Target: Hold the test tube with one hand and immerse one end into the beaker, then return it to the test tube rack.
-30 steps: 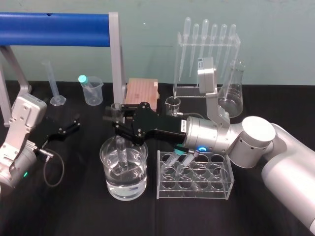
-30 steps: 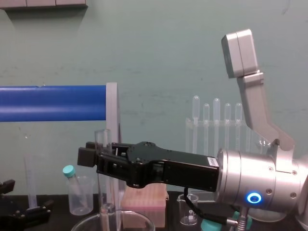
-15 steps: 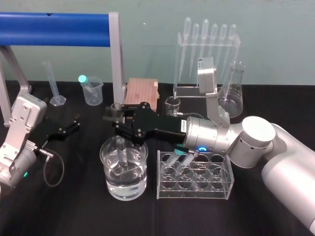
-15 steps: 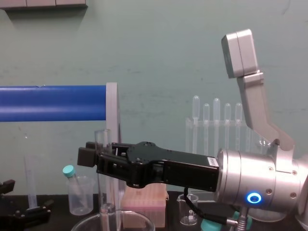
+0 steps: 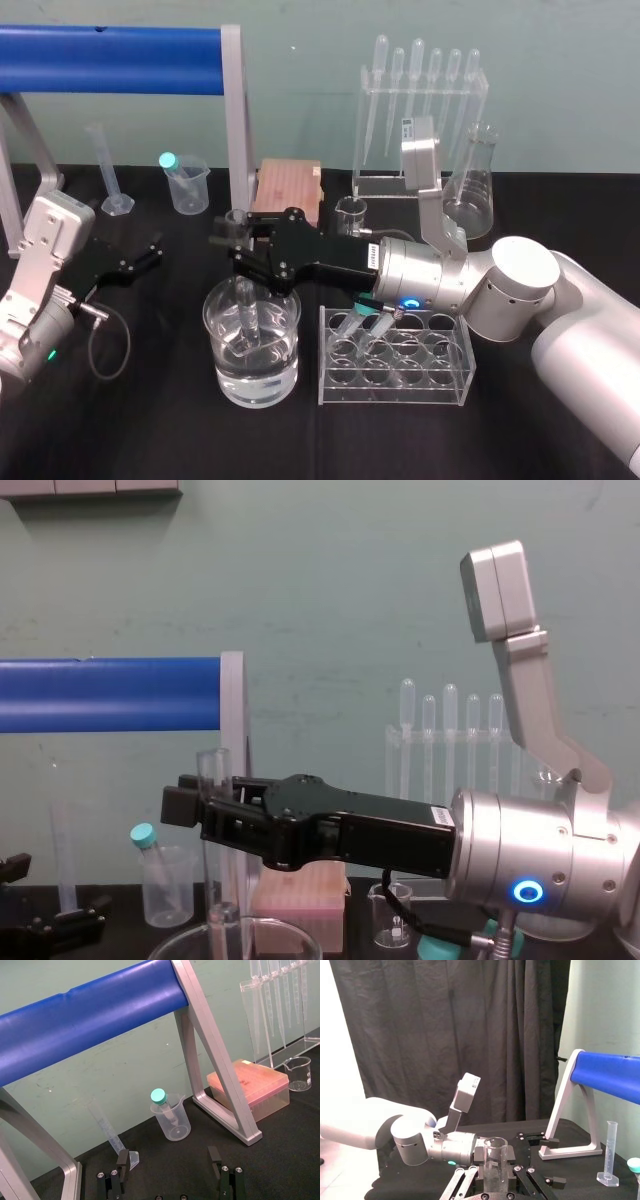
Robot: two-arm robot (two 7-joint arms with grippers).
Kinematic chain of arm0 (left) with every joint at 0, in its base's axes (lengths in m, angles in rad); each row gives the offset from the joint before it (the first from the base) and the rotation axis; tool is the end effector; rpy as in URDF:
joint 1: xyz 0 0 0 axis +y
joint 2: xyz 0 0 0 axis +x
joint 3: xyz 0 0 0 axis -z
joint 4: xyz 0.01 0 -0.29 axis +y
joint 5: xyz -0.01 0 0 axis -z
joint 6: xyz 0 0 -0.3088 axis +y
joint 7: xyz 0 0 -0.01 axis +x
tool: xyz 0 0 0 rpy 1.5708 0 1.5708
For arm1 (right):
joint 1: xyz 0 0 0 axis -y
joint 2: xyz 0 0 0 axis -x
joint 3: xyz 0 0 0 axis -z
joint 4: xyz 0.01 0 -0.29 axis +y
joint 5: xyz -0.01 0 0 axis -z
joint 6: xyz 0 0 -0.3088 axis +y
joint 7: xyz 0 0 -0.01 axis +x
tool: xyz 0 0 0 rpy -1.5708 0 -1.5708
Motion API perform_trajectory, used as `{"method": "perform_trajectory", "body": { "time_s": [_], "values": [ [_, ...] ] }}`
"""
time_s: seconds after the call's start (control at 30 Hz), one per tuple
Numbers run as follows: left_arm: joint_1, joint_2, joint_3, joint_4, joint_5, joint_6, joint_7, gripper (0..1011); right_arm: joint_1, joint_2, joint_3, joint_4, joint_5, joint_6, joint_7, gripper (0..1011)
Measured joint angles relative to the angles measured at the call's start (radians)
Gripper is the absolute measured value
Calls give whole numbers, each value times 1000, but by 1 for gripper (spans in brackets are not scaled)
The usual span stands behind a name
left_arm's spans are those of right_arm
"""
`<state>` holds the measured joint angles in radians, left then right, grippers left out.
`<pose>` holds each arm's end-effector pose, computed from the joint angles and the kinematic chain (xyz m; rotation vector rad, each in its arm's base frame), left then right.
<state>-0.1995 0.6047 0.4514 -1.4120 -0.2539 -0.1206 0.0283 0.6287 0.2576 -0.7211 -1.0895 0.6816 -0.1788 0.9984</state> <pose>0.3581 0.0827 -0.3023 0.3044 -0.2851 1.2479 0.4574 0.0699 -0.2594 0.1337 -0.0243 -0.1198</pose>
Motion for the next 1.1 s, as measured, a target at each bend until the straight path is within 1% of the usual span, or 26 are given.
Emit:
{"method": "perform_trajectory", "body": {
  "time_s": [0.93, 1.1],
  "values": [
    [0, 0, 0, 0, 0, 0, 0, 1000, 0, 0, 0, 0, 0, 0, 0, 243],
    [0, 0, 0, 0, 0, 0, 0, 1000, -2, 1, 6, -3, 0, -12, 2, 243]
  ]
}}
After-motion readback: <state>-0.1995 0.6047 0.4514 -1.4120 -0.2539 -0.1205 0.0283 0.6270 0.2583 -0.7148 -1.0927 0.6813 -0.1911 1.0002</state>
